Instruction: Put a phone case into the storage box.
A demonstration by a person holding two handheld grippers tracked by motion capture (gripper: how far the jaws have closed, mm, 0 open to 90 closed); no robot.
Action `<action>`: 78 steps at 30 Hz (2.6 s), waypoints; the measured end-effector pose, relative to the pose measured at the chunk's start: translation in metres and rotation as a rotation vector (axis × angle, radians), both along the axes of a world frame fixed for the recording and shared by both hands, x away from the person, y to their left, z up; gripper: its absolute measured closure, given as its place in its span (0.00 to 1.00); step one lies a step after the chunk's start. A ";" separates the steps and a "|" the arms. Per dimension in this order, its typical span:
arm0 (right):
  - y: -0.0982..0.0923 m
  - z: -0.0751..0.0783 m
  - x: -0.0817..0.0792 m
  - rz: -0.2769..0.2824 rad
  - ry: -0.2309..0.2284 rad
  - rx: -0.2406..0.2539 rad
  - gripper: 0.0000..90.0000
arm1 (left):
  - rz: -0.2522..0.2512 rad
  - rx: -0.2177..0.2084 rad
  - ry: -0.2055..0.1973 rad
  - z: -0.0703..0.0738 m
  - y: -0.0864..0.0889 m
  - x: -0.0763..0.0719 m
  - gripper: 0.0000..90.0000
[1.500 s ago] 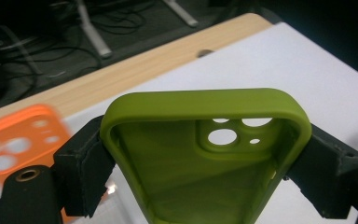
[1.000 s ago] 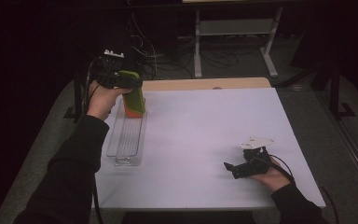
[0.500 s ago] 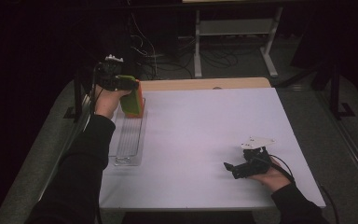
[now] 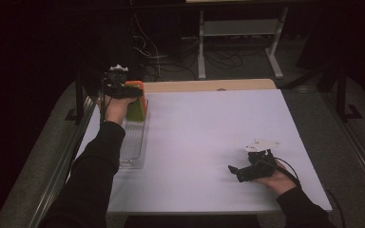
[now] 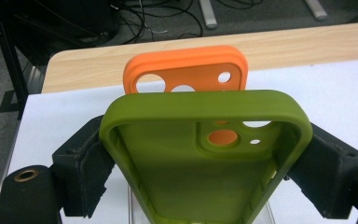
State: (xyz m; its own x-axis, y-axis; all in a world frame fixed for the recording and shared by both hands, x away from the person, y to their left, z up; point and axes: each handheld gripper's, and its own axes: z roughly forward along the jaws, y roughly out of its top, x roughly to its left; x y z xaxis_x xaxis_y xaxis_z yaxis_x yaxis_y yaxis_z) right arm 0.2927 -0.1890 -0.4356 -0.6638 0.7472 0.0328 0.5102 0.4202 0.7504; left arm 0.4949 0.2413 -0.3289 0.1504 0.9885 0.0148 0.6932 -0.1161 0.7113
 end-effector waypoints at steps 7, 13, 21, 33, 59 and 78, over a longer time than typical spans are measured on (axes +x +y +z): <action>0.000 0.000 0.000 0.003 -0.002 -0.003 0.00 | 0.011 0.019 0.010 -0.010 -0.004 0.004 0.16; -0.001 0.000 0.000 0.002 -0.001 -0.001 0.00 | 0.002 0.040 -0.003 -0.018 -0.006 0.006 0.15; 0.000 0.000 0.000 0.002 0.001 0.000 0.00 | 0.007 0.066 -0.030 -0.022 -0.007 0.008 0.13; 0.000 0.000 -0.001 0.003 0.000 0.001 0.00 | -0.044 0.022 -0.039 -0.016 0.001 0.004 0.03; 0.000 0.002 -0.001 0.021 -0.004 0.004 0.00 | -0.384 -0.098 -0.051 0.007 0.009 -0.051 0.02; -0.002 0.009 -0.001 0.056 -0.021 0.031 0.00 | -0.558 -0.133 -0.083 -0.004 0.013 -0.096 0.02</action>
State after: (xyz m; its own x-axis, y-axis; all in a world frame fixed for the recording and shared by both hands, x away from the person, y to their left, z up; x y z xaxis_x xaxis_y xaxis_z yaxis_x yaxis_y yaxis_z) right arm 0.2918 -0.1915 -0.4262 -0.7056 0.7075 0.0412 0.4704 0.4240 0.7739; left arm 0.3990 0.2544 -0.3330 0.6532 0.7539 -0.0703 0.4939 -0.3538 0.7943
